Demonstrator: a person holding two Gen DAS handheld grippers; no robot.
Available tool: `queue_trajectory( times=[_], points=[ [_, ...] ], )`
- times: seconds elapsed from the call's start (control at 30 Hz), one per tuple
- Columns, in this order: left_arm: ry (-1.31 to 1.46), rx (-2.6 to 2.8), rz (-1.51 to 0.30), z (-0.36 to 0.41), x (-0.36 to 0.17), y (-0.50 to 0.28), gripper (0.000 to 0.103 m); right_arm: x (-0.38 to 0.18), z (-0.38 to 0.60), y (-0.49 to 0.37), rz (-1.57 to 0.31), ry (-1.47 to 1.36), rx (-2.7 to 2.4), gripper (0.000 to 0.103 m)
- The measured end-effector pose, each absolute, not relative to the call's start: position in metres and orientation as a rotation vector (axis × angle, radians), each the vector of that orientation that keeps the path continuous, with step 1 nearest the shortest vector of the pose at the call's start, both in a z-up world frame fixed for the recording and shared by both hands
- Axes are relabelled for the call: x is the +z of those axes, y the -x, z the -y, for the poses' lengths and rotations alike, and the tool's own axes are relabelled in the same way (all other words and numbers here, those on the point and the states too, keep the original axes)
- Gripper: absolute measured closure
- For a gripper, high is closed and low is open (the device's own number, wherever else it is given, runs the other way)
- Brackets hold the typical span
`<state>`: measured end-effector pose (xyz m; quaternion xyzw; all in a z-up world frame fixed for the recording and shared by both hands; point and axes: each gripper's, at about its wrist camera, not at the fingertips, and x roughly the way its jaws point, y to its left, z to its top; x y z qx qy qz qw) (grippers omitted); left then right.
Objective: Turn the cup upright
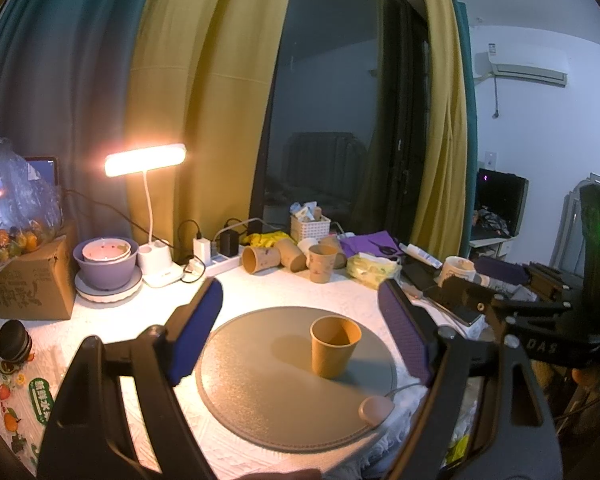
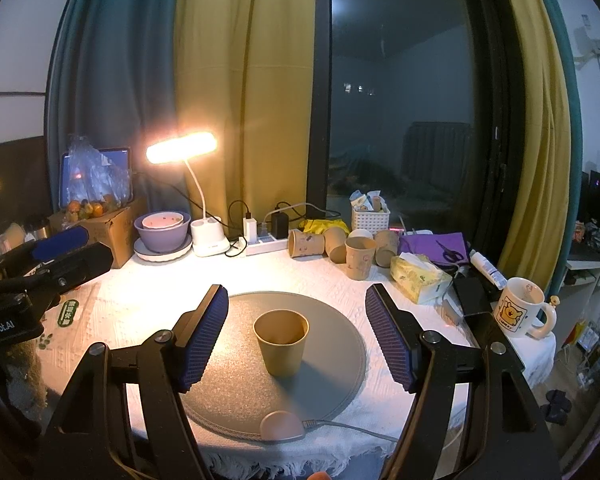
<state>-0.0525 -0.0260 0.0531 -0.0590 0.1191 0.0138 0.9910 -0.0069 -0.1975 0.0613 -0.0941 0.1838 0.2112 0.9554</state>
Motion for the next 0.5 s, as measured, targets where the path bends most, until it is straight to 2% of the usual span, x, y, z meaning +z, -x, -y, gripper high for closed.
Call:
queue_trajectory(
  times=[0.5],
  points=[
    [0.119,0.029,-0.238,0.0266,0.0531,0.0527,0.022,0.061,0.197,0.0069,-0.373,0.191,0.429,0.029]
  ],
)
